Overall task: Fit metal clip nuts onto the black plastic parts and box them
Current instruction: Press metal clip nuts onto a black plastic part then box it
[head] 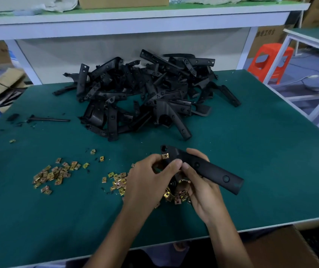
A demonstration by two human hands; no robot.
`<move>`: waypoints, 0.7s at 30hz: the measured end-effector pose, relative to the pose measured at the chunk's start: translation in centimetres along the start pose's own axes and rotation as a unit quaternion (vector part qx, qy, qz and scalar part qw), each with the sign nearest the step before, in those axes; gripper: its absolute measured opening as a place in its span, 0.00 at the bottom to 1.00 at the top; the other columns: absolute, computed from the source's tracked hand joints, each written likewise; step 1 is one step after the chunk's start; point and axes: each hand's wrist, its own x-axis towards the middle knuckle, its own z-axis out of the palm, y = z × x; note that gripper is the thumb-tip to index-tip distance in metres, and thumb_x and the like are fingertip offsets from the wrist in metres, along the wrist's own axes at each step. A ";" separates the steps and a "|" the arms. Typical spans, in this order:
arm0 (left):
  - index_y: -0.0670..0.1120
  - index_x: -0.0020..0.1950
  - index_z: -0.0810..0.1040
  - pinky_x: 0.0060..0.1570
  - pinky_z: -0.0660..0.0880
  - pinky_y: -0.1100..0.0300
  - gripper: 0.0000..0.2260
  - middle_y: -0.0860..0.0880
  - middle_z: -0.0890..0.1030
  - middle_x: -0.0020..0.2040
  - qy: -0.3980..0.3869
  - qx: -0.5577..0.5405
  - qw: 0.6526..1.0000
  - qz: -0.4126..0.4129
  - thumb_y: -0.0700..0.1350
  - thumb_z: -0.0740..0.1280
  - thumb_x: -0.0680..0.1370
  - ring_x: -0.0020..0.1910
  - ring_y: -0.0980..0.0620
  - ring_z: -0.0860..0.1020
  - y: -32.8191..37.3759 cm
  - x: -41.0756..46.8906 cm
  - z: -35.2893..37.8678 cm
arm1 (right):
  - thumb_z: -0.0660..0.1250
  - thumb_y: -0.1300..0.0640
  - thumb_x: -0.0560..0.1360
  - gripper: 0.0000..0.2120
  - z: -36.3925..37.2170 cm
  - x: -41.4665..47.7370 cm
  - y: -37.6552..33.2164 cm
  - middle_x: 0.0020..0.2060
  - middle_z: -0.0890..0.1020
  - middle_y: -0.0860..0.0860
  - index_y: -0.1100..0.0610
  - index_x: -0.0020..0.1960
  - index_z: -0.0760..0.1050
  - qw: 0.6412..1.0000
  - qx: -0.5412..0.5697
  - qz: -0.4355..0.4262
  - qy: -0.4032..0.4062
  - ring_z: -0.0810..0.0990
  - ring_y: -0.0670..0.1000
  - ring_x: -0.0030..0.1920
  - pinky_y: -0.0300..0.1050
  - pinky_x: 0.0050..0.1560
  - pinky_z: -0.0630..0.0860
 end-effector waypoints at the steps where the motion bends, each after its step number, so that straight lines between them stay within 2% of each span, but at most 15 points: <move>1: 0.60 0.47 0.82 0.35 0.72 0.70 0.17 0.68 0.82 0.41 0.018 0.029 0.999 0.001 0.70 0.66 0.71 0.41 0.69 0.79 0.1 0.0 0.1 | 0.73 0.53 0.76 0.19 0.0 0.0 0.1 0.60 0.82 0.63 0.49 0.65 0.76 1.000 -0.002 0.000 -0.001 0.79 0.63 0.54 0.53 0.45 0.78; 4: 0.57 0.44 0.81 0.37 0.74 0.60 0.18 0.60 0.82 0.35 0.051 0.064 0.997 0.005 0.69 0.63 0.72 0.37 0.62 0.79 0.2 0.1 0.4 | 0.74 0.52 0.75 0.20 0.0 0.1 0.4 0.61 0.83 0.58 0.48 0.65 0.76 1.000 -0.004 0.001 -0.001 0.82 0.60 0.59 0.53 0.53 0.80; 6: 0.56 0.43 0.81 0.37 0.73 0.57 0.17 0.57 0.81 0.33 0.062 0.087 0.994 0.012 0.67 0.63 0.74 0.37 0.58 0.79 0.2 0.2 0.5 | 0.76 0.51 0.74 0.21 0.0 0.2 0.4 0.61 0.83 0.58 0.47 0.65 0.76 1.000 -0.006 0.001 0.002 0.82 0.59 0.58 0.54 0.53 0.80; 11: 0.53 0.40 0.79 0.40 0.76 0.52 0.18 0.52 0.80 0.34 0.068 0.125 0.990 0.020 0.65 0.61 0.76 0.39 0.50 0.78 -0.5 0.5 0.9 | 0.78 0.44 0.71 0.26 0.1 0.2 0.8 0.60 0.82 0.58 0.48 0.66 0.76 1.000 -0.024 -0.006 0.013 0.79 0.64 0.58 0.65 0.56 0.74; 13: 0.53 0.39 0.79 0.41 0.76 0.51 0.18 0.53 0.80 0.34 0.071 0.121 0.990 0.030 0.65 0.62 0.77 0.39 0.50 0.78 -0.6 0.6 0.9 | 0.77 0.46 0.73 0.24 0.1 0.3 1.0 0.61 0.82 0.58 0.48 0.65 0.76 0.999 -0.028 -0.015 0.011 0.79 0.65 0.60 0.66 0.58 0.74; 15: 0.55 0.40 0.79 0.40 0.76 0.55 0.16 0.55 0.80 0.34 0.061 0.104 0.991 0.055 0.65 0.62 0.77 0.39 0.55 0.79 -0.3 0.4 0.7 | 0.75 0.51 0.75 0.21 0.1 0.0 0.7 0.62 0.82 0.58 0.49 0.66 0.75 1.000 -0.002 -0.011 0.011 0.79 0.66 0.63 0.63 0.60 0.77; 16: 0.55 0.41 0.80 0.37 0.74 0.60 0.16 0.57 0.81 0.34 0.046 0.091 0.992 0.074 0.65 0.62 0.77 0.38 0.58 0.79 0.0 0.2 0.5 | 0.74 0.52 0.75 0.21 0.0 -0.2 0.4 0.63 0.82 0.58 0.49 0.66 0.75 1.000 0.017 -0.009 0.013 0.80 0.64 0.63 0.59 0.58 0.79; 18: 0.55 0.42 0.80 0.32 0.70 0.68 0.17 0.60 0.81 0.35 0.001 0.040 0.994 0.102 0.65 0.60 0.79 0.36 0.62 0.78 0.7 -0.2 0.4 | 0.75 0.54 0.75 0.20 -0.5 -1.0 -0.9 0.61 0.83 0.57 0.49 0.66 0.77 0.999 0.043 -0.015 0.026 0.84 0.58 0.55 0.49 0.46 0.83; 19: 0.55 0.42 0.79 0.32 0.69 0.69 0.19 0.58 0.80 0.34 -0.012 0.015 0.994 0.105 0.65 0.58 0.80 0.33 0.62 0.77 1.1 -0.4 0.4 | 0.75 0.54 0.75 0.20 -0.9 -1.6 -1.8 0.59 0.83 0.56 0.48 0.66 0.77 0.997 0.059 -0.019 0.038 0.84 0.55 0.50 0.47 0.40 0.82; 21: 0.54 0.44 0.78 0.31 0.68 0.67 0.21 0.50 0.79 0.36 -0.029 -0.010 0.994 0.107 0.67 0.55 0.80 0.30 0.58 0.75 1.4 -0.7 0.4 | 0.74 0.55 0.74 0.20 -2.5 -3.0 -3.2 0.57 0.84 0.55 0.48 0.66 0.78 0.994 0.084 -0.036 0.068 0.83 0.53 0.46 0.46 0.38 0.79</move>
